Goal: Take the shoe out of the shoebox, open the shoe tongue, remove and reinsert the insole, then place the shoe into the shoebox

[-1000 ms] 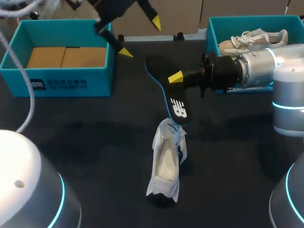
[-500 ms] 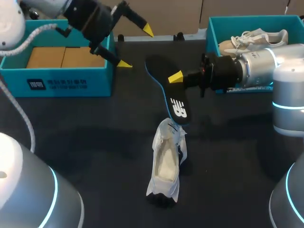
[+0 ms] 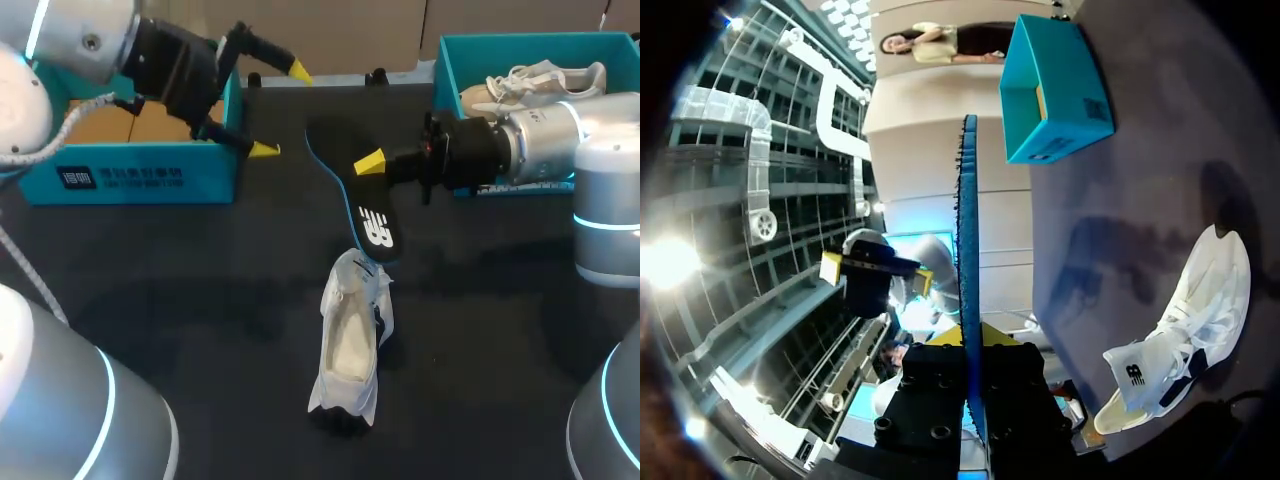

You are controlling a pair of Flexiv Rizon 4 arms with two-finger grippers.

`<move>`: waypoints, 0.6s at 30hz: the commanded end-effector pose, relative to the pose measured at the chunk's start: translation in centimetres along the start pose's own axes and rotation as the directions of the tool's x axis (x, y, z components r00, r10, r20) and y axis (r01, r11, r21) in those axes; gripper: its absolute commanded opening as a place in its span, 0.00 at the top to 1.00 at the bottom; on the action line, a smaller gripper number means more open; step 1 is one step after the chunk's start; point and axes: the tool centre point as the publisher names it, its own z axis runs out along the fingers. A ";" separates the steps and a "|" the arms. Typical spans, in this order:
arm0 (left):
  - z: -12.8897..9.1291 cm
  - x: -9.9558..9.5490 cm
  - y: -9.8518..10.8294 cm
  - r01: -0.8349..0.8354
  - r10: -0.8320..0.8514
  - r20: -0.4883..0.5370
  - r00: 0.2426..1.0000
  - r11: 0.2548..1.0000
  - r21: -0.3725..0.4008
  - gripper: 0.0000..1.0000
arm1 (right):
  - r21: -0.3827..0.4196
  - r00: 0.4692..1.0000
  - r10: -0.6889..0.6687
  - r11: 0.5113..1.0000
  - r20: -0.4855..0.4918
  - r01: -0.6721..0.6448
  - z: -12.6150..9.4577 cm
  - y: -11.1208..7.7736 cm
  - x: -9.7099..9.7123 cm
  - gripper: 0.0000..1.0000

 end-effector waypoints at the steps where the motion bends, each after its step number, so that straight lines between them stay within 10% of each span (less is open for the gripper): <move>1: 1.4 2.4 0.9 -0.036 0.038 0.145 0.989 0.999 -0.014 0.00 | -0.002 1.000 -0.001 1.000 -0.001 0.001 0.1 -0.1 0.0 1.00; 18: 3.3 3.9 2.6 -0.040 0.043 0.229 0.972 0.999 -0.015 0.00 | -0.002 1.000 -0.001 1.000 -0.001 0.001 0.1 -0.1 0.0 1.00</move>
